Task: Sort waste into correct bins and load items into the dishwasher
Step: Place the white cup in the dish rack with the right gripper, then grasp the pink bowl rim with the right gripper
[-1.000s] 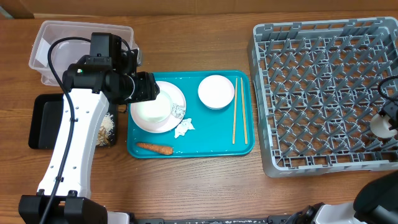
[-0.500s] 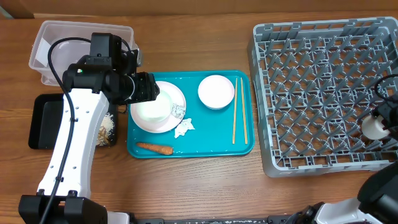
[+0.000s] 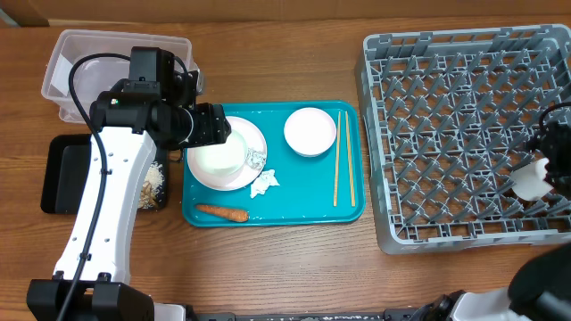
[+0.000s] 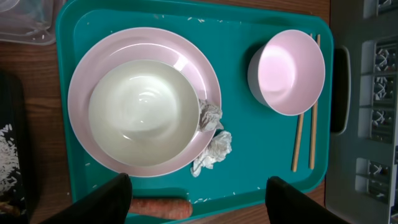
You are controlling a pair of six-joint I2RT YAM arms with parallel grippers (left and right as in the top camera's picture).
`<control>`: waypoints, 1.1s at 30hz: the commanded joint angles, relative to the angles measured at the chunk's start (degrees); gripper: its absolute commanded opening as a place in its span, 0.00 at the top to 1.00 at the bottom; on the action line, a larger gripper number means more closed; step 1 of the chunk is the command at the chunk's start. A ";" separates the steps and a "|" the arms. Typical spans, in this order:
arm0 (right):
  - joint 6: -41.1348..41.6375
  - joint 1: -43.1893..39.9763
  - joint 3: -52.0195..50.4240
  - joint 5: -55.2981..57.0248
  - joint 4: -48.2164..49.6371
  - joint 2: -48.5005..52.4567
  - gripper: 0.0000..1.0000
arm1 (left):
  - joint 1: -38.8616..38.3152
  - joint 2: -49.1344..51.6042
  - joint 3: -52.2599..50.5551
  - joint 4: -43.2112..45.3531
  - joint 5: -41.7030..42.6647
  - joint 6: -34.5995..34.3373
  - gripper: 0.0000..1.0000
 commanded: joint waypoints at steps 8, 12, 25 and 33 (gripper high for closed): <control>-7.17 32.96 2.64 -11.28 10.51 -9.94 0.20 | -0.11 -0.35 0.96 0.02 -3.19 0.81 0.26; -6.08 48.89 2.64 -0.92 15.43 -3.37 0.20 | 0.13 -0.35 0.94 -3.30 -19.23 -8.17 0.24; 8.33 60.37 2.64 11.61 25.90 23.67 0.30 | 3.63 -0.35 0.94 -5.68 -21.49 -11.19 0.14; 8.37 60.37 2.62 11.54 25.92 25.16 0.80 | 3.63 -0.35 0.94 -5.51 -21.49 -11.19 0.14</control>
